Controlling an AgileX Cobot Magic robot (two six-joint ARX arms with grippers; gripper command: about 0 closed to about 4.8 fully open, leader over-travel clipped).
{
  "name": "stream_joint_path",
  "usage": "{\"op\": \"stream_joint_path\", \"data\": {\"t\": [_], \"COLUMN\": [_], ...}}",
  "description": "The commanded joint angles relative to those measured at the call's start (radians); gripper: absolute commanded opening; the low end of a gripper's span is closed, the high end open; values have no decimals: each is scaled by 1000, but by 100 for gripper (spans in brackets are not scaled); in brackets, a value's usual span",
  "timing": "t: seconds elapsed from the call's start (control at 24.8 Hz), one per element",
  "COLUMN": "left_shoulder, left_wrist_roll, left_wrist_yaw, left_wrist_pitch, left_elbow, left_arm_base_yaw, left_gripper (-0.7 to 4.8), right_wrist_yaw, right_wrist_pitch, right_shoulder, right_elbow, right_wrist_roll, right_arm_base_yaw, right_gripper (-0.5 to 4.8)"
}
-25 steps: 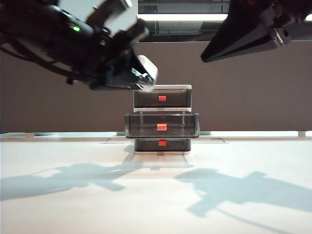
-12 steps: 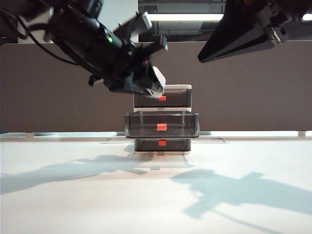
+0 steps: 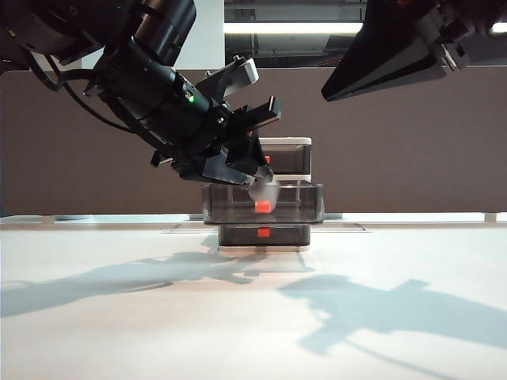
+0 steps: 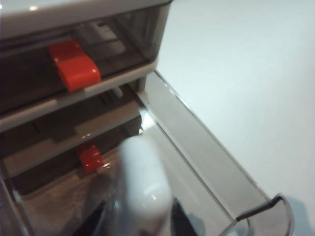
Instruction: Pick up the earphone case on the table, open the lid, insert the wireless earphone on the table into it, close the lid, put the earphone case into the second layer of the drawer, and finally close the drawer.
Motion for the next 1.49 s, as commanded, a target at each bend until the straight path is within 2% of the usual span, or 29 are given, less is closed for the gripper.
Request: {"op": "stream_joint_path", "data": {"t": [0.04,0.28,0.4,0.44,0.57,0.69,0.73,0.77,1.01,1.09,1.49], "left_shoulder": [-1,-2,-16,-22,-45,-61,-62,-62,-57,-52,46], "left_wrist_roll": [5,6,48,62,105,143,144,153,182,206,259], "left_wrist_yaw": [1,1,1,1,1,1,1,1,1,1,1], "left_wrist_pitch": [21,35,32,34,46,45,45,45,45,55,71], "left_elbow": [4,4,5,5,5,19,35,53,130,152,230], "left_arm_base_yaw": [3,3,3,3,4,12,23,40,123,154,180], "left_gripper": [153,152,146,131,34,-6,-6,-6,-6,-6,-6], "right_wrist_yaw": [9,50,50,50,51,73,149,166,153,193,226], "right_wrist_pitch": [13,14,14,14,18,26,25,23,75,112,261], "right_shoulder": [-3,-3,1,2,2,2,8,21,96,139,254], "right_elbow": [5,5,5,5,5,5,5,5,5,5,4], "right_wrist_roll": [13,24,24,24,24,33,84,105,108,126,125], "right_arm_base_yaw": [0,0,0,0,0,0,0,0,0,0,13], "right_gripper": [-5,-5,-5,-5,-5,-5,-5,-5,-5,-5,-5]}}
